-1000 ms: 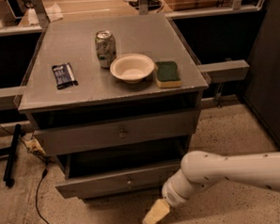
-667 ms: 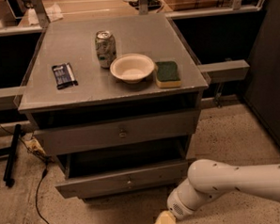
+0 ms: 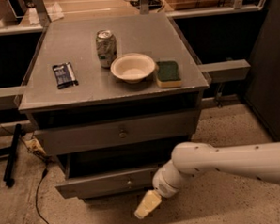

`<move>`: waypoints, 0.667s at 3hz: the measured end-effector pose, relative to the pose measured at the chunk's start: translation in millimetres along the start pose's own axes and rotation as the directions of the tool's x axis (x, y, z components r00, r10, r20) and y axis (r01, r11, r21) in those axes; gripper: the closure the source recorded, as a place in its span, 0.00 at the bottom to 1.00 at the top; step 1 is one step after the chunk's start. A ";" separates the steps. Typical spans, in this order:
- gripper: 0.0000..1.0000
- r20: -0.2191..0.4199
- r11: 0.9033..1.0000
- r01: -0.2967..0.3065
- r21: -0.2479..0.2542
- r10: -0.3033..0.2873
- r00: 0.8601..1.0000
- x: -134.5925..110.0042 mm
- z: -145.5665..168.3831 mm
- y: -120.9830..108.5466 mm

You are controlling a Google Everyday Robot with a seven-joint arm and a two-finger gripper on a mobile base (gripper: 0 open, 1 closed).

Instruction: Open middle drawer

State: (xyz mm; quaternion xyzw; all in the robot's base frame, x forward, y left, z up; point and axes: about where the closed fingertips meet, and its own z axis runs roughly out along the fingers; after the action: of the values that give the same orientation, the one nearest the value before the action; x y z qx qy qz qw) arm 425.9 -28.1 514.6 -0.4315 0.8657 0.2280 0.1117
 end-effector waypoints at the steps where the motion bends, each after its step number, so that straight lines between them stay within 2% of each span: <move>1: 0.00 0.025 0.997 0.073 0.040 -0.074 0.997 -44.3 1.0 -24.2; 2: 0.00 0.022 0.992 0.109 0.062 -0.110 0.994 -75.5 10.6 -47.2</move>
Offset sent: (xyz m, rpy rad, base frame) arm 0.1302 0.0498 0.0044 -0.0321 -0.1526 0.0894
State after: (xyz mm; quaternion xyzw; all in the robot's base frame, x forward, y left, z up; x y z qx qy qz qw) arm 509.1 4.9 520.8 -0.4717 0.8457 0.2006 0.1483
